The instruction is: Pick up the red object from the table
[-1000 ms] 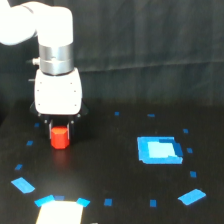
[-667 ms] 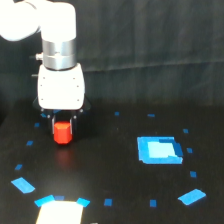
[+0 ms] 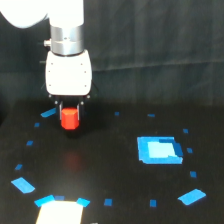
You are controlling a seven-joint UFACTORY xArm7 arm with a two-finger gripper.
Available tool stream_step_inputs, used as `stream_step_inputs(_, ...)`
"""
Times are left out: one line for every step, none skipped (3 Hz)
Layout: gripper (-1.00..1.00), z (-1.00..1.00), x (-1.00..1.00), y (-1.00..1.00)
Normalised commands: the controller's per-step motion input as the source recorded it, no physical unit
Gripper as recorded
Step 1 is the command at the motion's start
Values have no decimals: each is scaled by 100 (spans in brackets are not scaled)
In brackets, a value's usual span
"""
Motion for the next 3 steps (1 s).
stream_step_inputs(-80,98,-14,-70)
stream_step_inputs(-100,100,-30,-97)
stream_step_inputs(-100,100,43,100)
